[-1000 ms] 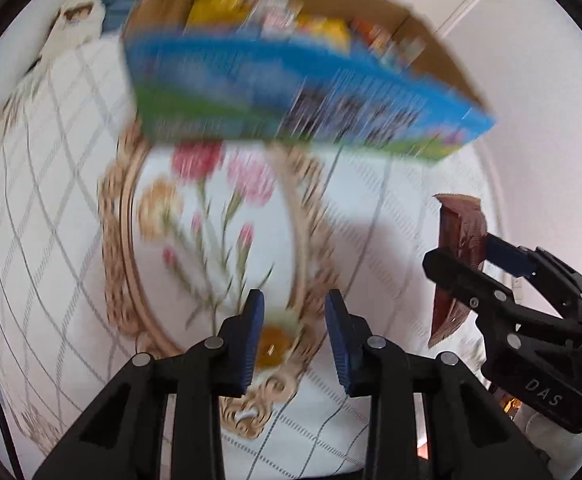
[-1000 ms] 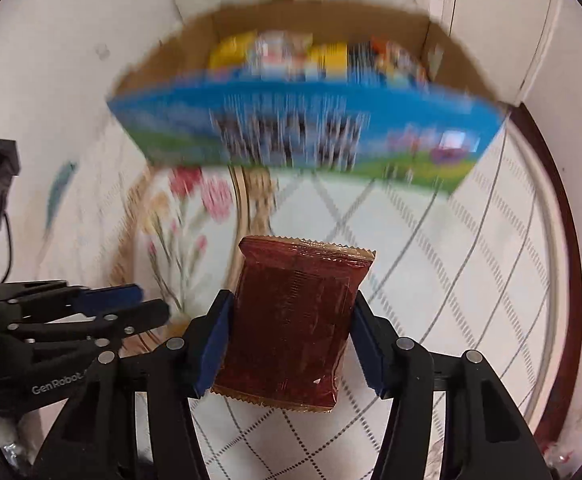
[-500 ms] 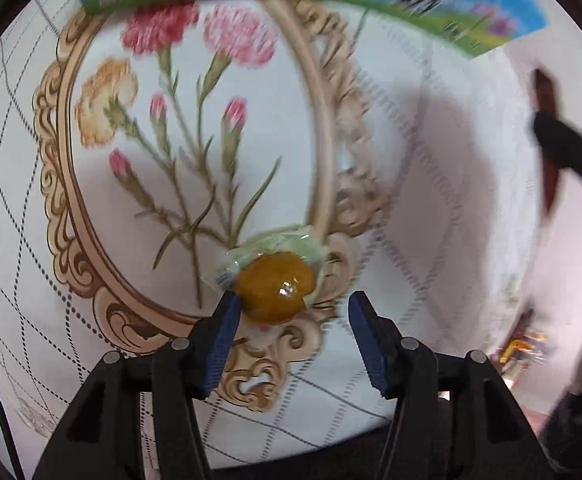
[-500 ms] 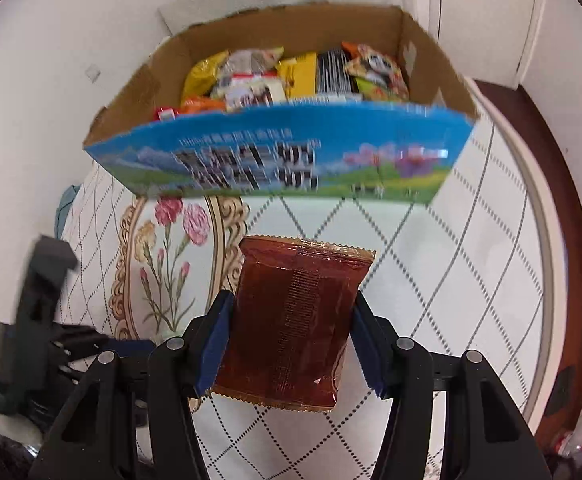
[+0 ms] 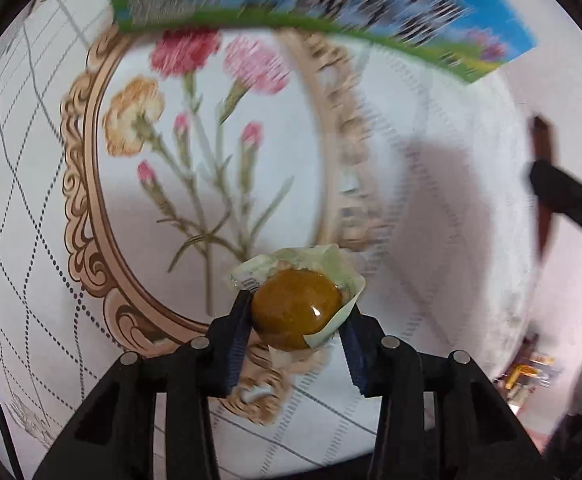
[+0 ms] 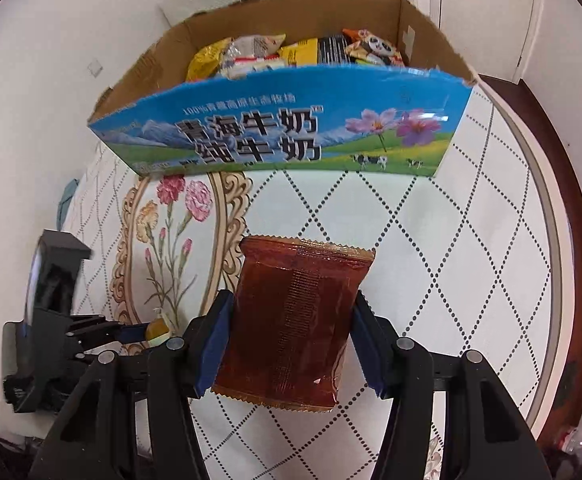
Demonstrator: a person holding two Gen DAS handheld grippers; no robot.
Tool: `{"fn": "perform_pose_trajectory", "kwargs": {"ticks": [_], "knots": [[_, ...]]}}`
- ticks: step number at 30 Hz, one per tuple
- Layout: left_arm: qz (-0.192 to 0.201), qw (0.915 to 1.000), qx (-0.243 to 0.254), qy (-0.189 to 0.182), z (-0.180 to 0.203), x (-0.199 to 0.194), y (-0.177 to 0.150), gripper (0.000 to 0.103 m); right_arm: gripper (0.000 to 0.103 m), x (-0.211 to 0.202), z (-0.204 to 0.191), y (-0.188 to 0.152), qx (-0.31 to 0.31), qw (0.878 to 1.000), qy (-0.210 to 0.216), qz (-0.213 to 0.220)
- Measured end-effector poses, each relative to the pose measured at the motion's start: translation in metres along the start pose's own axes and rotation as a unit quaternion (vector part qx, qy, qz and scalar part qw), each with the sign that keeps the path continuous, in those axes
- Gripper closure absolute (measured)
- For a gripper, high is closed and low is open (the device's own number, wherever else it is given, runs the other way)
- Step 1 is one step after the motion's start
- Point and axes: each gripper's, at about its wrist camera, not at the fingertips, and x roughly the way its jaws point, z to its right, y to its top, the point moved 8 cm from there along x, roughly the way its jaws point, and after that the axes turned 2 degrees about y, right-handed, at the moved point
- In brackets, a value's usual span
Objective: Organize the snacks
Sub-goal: 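Carry both packets into the cardboard box and open both tools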
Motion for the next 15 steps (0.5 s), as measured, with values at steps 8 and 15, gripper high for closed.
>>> {"fn": "perform_pose_trajectory", "kwargs": {"ticks": [8, 15], "knots": [[0.125, 0.9902, 0.041, -0.047, 0.051, -0.136, 0.070, 0.064, 0.044, -0.071, -0.016, 0.073, -0.015, 0.996, 0.040, 0.079], [0.164, 0.9858, 0.037, -0.011, 0.042, -0.167, 0.184, 0.064, 0.044, -0.062, -0.004, 0.170, -0.051, 0.994, 0.004, 0.095]]}}
